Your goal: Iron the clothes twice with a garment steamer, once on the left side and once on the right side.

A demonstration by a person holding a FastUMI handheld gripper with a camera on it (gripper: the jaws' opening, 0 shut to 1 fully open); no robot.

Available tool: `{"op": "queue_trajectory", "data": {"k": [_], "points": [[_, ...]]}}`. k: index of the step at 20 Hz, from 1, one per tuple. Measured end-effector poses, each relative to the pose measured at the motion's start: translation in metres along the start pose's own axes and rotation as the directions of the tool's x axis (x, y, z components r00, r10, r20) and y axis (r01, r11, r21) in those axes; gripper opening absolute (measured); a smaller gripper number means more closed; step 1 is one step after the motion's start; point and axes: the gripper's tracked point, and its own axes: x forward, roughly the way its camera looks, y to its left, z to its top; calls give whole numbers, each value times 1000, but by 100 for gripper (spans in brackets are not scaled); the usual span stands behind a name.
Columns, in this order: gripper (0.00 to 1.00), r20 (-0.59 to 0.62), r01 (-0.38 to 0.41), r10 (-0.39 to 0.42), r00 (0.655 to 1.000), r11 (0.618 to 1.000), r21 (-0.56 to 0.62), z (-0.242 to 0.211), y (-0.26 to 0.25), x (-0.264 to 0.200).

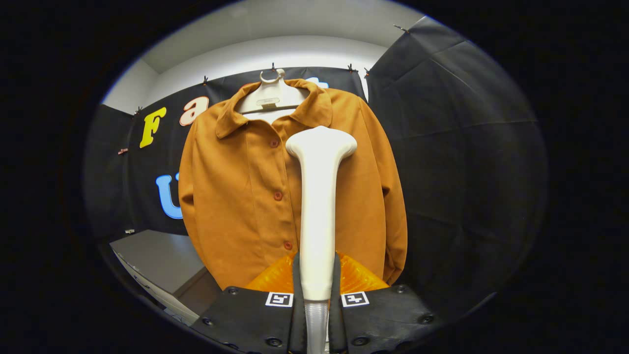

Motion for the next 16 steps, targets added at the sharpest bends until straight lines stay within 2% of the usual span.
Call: {"op": "queue_trajectory", "data": {"k": [8, 16], "points": [[21, -111, 16, -13, 994, 1000, 21, -67, 0, -17], [21, -235, 44, -29, 972, 997, 61, -136, 1, -37]]}}
